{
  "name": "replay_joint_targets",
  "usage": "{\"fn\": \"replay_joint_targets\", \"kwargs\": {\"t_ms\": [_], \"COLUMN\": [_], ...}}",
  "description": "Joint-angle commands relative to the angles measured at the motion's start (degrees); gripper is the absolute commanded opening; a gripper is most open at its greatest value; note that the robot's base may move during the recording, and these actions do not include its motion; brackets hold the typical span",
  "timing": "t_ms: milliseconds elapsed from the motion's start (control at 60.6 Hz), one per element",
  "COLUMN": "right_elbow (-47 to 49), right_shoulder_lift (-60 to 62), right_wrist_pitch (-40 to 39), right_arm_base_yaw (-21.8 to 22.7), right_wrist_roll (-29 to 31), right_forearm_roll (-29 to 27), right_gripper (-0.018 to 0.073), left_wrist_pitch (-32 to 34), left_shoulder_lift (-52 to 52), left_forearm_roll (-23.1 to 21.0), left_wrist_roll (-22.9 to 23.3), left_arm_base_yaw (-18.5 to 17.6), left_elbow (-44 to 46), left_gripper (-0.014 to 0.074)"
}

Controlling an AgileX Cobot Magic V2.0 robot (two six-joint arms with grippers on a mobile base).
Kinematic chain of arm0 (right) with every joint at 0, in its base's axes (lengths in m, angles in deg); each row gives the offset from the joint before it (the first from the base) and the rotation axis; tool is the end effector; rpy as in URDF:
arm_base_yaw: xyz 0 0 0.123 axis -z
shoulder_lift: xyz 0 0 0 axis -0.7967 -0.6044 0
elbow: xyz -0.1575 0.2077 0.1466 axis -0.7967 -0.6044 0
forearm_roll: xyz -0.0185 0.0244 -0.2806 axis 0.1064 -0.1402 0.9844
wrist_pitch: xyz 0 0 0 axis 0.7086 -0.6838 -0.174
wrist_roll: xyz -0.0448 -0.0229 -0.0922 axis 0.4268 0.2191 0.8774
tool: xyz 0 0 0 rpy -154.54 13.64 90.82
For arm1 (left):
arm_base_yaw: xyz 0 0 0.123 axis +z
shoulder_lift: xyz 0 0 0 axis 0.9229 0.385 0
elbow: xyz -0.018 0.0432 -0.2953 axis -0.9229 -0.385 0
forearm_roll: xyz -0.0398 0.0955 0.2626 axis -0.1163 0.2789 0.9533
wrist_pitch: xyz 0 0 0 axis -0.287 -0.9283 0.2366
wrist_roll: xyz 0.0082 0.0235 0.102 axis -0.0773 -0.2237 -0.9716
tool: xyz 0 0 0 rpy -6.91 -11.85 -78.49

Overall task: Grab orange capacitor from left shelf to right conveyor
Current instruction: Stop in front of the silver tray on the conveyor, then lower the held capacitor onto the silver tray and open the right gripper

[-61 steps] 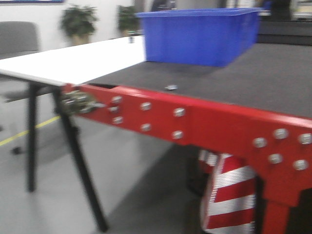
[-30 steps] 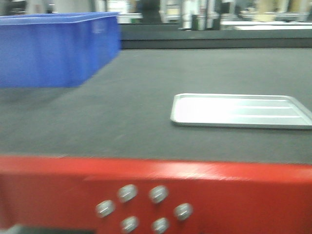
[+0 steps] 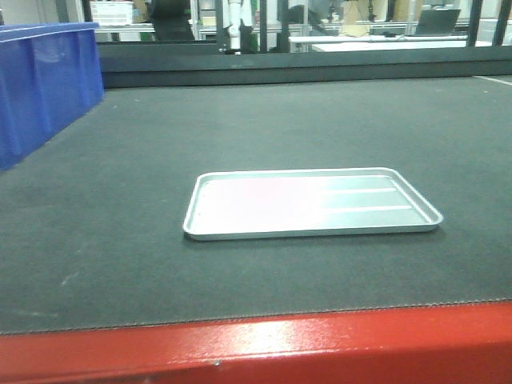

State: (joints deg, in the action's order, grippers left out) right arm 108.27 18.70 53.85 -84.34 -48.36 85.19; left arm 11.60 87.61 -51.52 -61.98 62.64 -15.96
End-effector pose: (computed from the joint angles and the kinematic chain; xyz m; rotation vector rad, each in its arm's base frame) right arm 0.0473 0.0255 0.3254 -0.3287 1.5288 0.4896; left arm 0.0870 -0.0071 0.2037 0.0618 1.4997 -0.0662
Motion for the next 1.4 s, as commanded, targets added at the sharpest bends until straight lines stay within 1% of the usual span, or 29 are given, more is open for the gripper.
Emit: {"fn": "replay_joint_targets", "kwargs": {"t_ms": [0, 247, 396, 511, 643, 726, 791, 874, 1105, 1187, 1270, 1385], "right_elbow": [1.5, 1.5, 1.5, 1.5, 1.5, 1.5, 1.6, 2.3, 9.4, 12.0, 13.9, 14.1], "right_shoulder_lift": [-0.8, -0.8, -0.8, -4.2, -15.5, -25.0, -33.5, -43.8, -70.4, -78.5, -84.1, -87.7], "right_wrist_pitch": [-5.4, -5.8, -10.4, -15.9, -21.8, -29.1, -36.9, -44.8, -60.8, -64.7, -66.9, -68.0], "right_arm_base_yaw": [0.0, 0.0, 0.0, 0.1, 0.1, 0.1, 0.1, 0.1, 0.1, 0.1, 0.1, 0.1], "right_wrist_roll": [0.1, 0.1, 0.1, 0.1, 0.1, 0.1, 0.1, 0.1, 0.6, 0.6, 0.7, 0.7], "right_forearm_roll": [0.4, 0.4, -2.1, -2.0, -2.0, -1.0, -0.6, -0.6, -0.6, -0.6, -0.6, -0.6], "right_gripper": [0.0049, 0.0049, 0.0049, 0.0049, 0.0049, 0.0049, 0.0049, 0.0049, 0.0049, 0.0049, 0.0049, 0.0049], "left_wrist_pitch": [5.0, 5.0, 5.0, 5.0, 5.0, 5.0, 5.0, 5.0, 5.0, 5.0, 5.0, 5.0], "left_shoulder_lift": [0.6, 0.6, 0.6, 0.6, 0.6, 0.6, 0.6, 0.6, 0.6, 0.6, 0.6, 0.6], "left_forearm_roll": [-0.3, -0.3, -0.3, 0.0, -0.3, -0.3, -0.3, -0.3, -0.3, -0.3, -0.3, -0.3], "left_wrist_roll": [0.0, 0.0, 0.0, 0.0, 0.0, 0.0, 0.0, 0.0, 0.0, 0.0, 0.0, 0.0], "left_arm_base_yaw": [-0.2, -0.2, -0.2, -0.2, -0.2, -0.2, -0.2, -0.2, -0.2, -0.2, -0.2, -0.2], "left_elbow": [0.3, 0.3, 0.3, 0.3, 0.3, 0.3, 0.3, 0.3, 0.3, 0.3, 0.3, 0.3], "left_gripper": [-0.0105, -0.0105, -0.0105, -0.0105, -0.0105, -0.0105, -0.0105, -0.0105, -0.0105, -0.0105, -0.0105, -0.0105]}}
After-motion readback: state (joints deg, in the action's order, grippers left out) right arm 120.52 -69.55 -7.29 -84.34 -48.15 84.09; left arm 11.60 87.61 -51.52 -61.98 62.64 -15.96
